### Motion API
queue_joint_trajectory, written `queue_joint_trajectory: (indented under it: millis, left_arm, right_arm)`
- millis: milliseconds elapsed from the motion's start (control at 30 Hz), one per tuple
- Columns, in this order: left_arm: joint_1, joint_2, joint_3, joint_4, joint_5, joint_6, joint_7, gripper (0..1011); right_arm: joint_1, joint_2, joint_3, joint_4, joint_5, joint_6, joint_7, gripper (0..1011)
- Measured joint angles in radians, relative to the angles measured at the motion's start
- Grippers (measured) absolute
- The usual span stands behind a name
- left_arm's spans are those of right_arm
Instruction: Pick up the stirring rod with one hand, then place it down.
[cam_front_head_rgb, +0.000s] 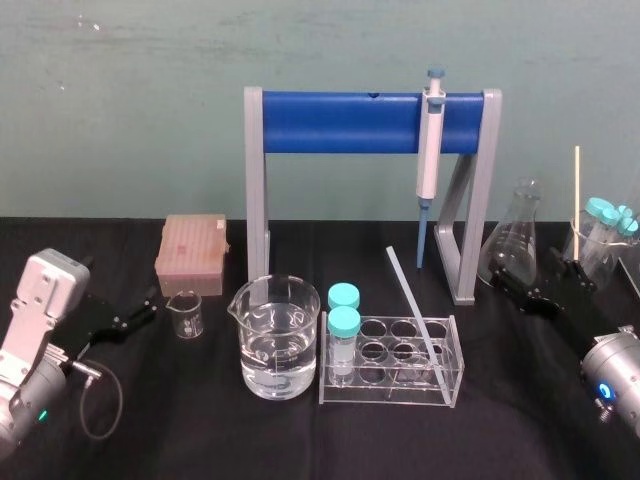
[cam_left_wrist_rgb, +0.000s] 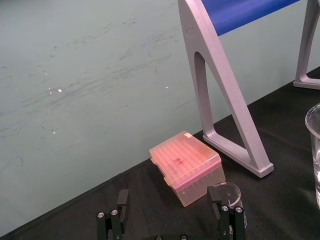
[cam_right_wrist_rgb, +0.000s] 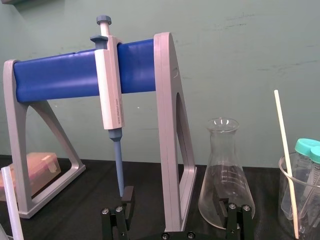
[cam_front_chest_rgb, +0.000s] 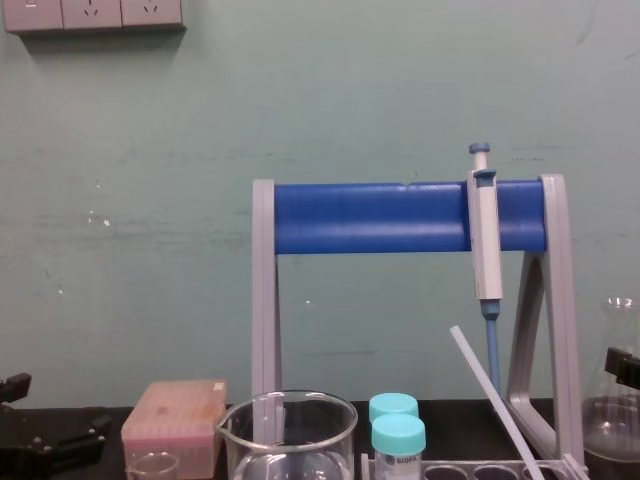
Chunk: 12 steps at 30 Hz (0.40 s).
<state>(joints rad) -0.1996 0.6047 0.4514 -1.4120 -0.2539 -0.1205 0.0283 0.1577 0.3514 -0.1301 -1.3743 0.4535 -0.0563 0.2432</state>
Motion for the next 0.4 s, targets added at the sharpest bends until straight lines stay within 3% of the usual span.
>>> queue_joint_trajectory:
  millis: [400]
  left_arm:
    - [0.0, 0.0, 0.0, 0.0, 0.0, 0.0, 0.0, 1000]
  right_arm:
    - [0.001, 0.001, -0.001, 0.0, -0.002, -0.003, 0.001, 1000]
